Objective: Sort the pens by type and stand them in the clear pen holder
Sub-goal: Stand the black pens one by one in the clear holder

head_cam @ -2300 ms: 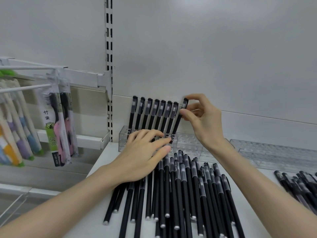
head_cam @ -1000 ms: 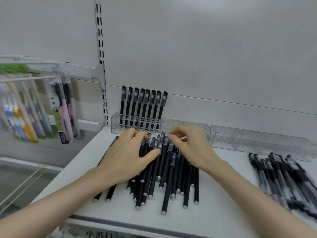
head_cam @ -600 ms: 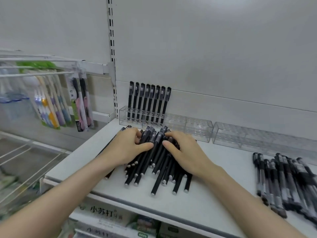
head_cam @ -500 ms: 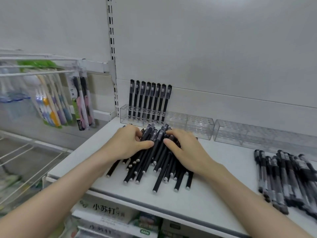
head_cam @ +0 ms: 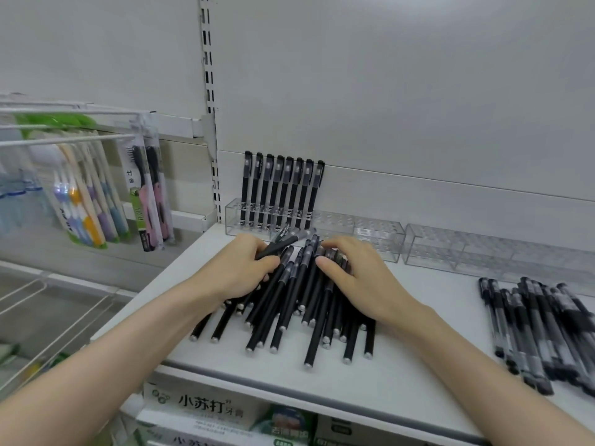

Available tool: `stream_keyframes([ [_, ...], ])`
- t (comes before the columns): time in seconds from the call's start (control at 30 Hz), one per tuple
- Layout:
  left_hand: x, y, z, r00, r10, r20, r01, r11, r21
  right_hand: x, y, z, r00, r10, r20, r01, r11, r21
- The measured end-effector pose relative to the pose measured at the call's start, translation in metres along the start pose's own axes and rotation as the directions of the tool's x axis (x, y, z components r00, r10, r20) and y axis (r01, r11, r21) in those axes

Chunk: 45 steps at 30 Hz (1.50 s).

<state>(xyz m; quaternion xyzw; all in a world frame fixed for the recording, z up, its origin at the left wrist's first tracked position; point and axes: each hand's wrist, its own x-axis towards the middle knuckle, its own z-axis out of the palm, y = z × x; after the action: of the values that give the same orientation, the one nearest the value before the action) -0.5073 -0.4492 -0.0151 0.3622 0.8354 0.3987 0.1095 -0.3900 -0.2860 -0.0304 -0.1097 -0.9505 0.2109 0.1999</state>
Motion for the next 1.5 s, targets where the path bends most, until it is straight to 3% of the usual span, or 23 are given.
stream_keyframes([
  [0.1, 0.001, 0.002, -0.002, 0.998, 0.053, 0.041, -0.043, 0.975, -0.217, 0.002, -0.013, -0.007, 0.999, -0.002, -0.053, 0.007, 0.995, 0.102],
  [0.23, 0.006, 0.017, -0.004, 0.973, 0.198, 0.117, -0.093, 0.806, -0.585, 0.017, -0.031, -0.017, 0.988, 0.083, -0.127, -0.022, 0.909, 0.416],
  [0.33, 0.018, 0.027, -0.006, 0.937, 0.301, 0.174, -0.129, 0.766, -0.63, 0.032, -0.038, -0.027, 0.951, 0.201, -0.235, -0.013, 0.786, 0.618],
  [0.47, 0.035, 0.035, -0.004, 0.907, 0.366, 0.209, -0.145, 0.736, -0.661, 0.048, -0.036, -0.037, 0.919, 0.263, -0.294, 0.027, 0.702, 0.711],
  [0.57, 0.048, 0.037, 0.001, 0.939, 0.315, 0.14, -0.166, 0.768, -0.618, 0.058, -0.033, -0.042, 0.895, 0.277, -0.35, 0.062, 0.699, 0.712],
  [0.67, 0.06, 0.031, 0.002, 0.969, 0.241, -0.05, -0.229, 0.808, -0.543, 0.07, -0.028, -0.052, 0.846, 0.265, -0.462, 0.142, 0.724, 0.675],
  [0.8, 0.065, 0.022, 0.0, 0.965, 0.205, -0.165, -0.263, 0.736, -0.624, 0.088, -0.019, -0.06, 0.809, 0.201, -0.552, 0.197, 0.792, 0.578],
  [0.9, 0.065, 0.015, 0.005, 0.957, 0.2, -0.212, -0.288, 0.766, -0.574, 0.099, -0.011, -0.056, 0.805, 0.134, -0.579, 0.222, 0.836, 0.502],
  [1.1, 0.068, 0.008, 0.013, 0.954, 0.178, -0.24, -0.29, 0.745, -0.6, 0.108, 0.005, -0.045, 0.787, 0.029, -0.616, 0.258, 0.892, 0.372],
  [1.33, 0.068, 0.005, 0.014, 0.972, 0.17, -0.165, -0.237, 0.705, -0.668, 0.116, 0.006, -0.044, 0.803, 0.025, -0.596, 0.238, 0.903, 0.359],
  [1.5, 0.068, 0.006, 0.011, 0.978, 0.162, -0.131, -0.207, 0.688, -0.696, 0.117, 0.009, -0.039, 0.832, -0.031, -0.554, 0.191, 0.953, 0.233],
])
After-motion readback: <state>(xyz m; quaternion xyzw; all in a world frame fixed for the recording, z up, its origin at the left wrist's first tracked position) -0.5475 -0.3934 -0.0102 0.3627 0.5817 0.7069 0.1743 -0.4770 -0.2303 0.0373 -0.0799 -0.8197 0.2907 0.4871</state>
